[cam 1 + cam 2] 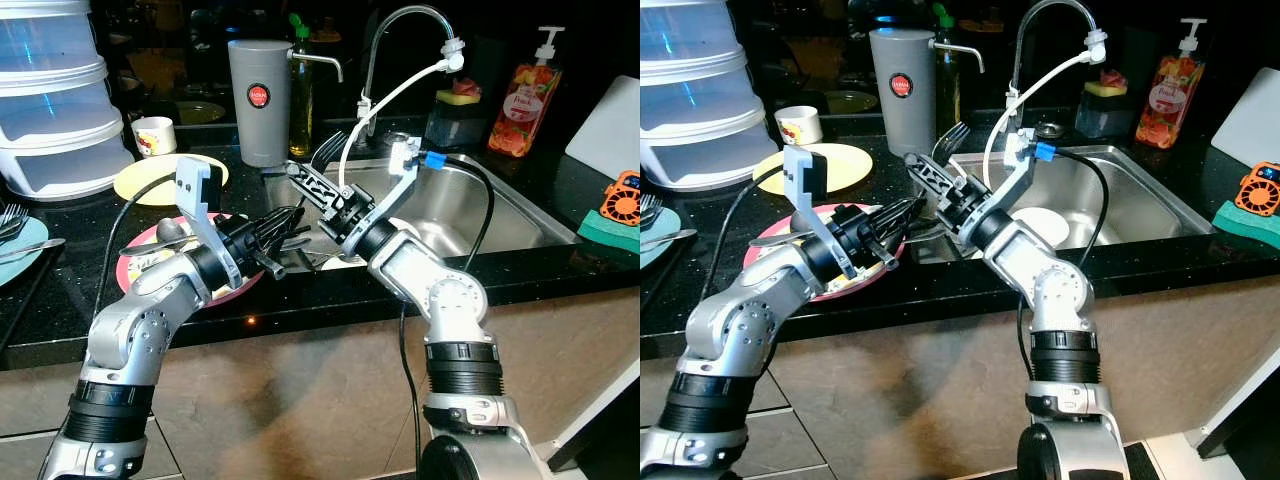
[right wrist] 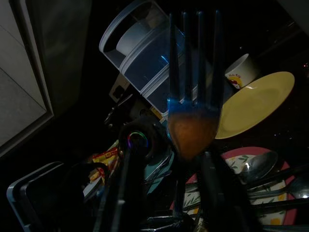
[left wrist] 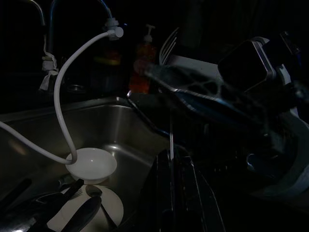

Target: Kitchen organization

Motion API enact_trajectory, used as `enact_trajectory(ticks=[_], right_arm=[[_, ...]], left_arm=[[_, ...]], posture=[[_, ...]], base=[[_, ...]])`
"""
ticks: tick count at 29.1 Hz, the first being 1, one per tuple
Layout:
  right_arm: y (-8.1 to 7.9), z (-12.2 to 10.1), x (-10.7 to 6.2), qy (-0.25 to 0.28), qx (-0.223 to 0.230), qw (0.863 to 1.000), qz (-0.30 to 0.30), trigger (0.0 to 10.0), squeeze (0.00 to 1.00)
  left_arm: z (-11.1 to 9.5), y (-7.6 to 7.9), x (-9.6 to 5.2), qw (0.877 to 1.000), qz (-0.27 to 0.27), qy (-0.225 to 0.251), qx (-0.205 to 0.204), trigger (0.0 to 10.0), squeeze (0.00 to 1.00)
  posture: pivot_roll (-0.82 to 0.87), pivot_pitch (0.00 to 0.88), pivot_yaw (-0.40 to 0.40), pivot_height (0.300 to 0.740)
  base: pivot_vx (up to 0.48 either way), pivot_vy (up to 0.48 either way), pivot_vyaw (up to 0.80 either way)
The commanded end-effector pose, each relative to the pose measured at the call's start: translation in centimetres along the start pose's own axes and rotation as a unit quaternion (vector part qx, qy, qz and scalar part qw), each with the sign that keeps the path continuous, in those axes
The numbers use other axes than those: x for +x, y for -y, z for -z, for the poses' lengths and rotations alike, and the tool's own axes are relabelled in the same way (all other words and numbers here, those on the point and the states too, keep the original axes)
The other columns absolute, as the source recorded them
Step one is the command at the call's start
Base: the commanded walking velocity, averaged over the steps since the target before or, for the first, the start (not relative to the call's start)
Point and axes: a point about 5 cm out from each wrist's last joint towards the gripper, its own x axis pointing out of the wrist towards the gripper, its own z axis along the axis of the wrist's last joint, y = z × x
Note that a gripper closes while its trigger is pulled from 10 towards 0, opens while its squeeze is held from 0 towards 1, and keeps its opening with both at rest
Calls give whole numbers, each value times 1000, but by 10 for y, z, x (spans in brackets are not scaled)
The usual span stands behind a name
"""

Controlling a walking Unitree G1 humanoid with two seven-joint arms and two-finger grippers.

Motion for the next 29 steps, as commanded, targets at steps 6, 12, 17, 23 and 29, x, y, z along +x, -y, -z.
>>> enact_trajectory(ticks=[6,12,17,23,29], right_arm=[[2,2,0,-1,2,1000,4,0,0],[3,1,-1,3,2,1000,6,0,0],[4,-4,-1,18,2,1000,9,0,0],[7,-12,-2,42,6,999,18,0,0],[21,-41,-8,110,-74,987,88,0,0]], left_arm=[[-4,0,-1,1000,-1,2,11,0,0],[-4,0,-1,1000,1,-1,7,0,0],[-3,-2,0,1000,-7,0,7,3098,1000],[-4,-9,-2,999,-33,4,20,10000,1000],[-17,-31,-12,990,-122,36,61,10000,408]], posture=[[93,20,20,740],[86,19,24,740],[82,15,24,740],[83,13,17,740],[81,6,14,740]], base=[[0,0,0],[0,0,0],[0,0,0],[0,0,0],[0,0,0]])
